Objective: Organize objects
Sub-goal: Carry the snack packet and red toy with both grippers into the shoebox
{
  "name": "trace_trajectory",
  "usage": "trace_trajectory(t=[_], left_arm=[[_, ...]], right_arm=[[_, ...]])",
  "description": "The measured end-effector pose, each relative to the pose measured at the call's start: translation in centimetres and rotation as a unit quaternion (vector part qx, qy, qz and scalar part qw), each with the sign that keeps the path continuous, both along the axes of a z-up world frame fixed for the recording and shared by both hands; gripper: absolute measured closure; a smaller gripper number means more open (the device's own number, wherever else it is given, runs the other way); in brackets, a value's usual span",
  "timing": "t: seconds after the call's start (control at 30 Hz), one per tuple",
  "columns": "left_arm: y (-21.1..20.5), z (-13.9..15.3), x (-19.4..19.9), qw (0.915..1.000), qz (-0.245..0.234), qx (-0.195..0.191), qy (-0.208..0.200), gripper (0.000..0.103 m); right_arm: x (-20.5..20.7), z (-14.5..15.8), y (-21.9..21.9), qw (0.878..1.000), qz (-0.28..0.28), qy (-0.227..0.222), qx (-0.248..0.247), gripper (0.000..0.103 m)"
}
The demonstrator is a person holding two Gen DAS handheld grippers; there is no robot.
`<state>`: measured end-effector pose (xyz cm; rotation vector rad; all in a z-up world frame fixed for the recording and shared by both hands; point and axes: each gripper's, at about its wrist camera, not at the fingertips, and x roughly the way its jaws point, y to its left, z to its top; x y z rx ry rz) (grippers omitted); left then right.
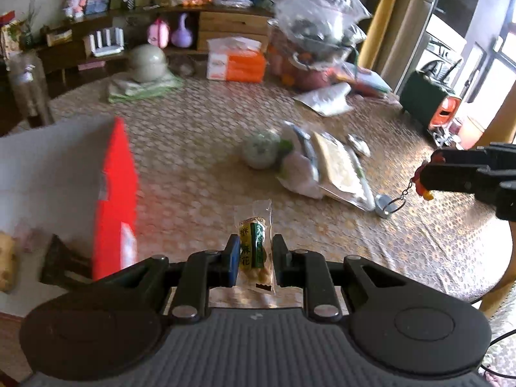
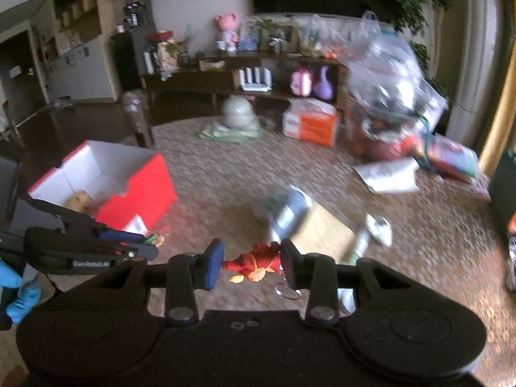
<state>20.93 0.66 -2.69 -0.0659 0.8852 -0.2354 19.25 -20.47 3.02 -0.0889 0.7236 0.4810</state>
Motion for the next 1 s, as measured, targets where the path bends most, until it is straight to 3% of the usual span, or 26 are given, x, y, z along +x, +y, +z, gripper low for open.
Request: trace_trajectory(t=[0.43,0.73,1.0], left_arm=[[8.3,4.1,-0.8,0.9985,0.040,0.029,-0.022,0.083],[14.1,4.7,-1.4,0.9957,0.074,0.052,-0.022,0.083],[19.0,3.6,-1.3,0.9918,0.107,0.070,-0.011,0.083]], right_arm=[[2.2,4.2,11.3,0.995,0.090,-0.032,0.004,0.065],[2.6,4.1,18.5,0.989,0.145,-0.025,0.014,0.065],[3.5,2.4,23.5,0.986,0.167,-0.009,0.011,0.065]])
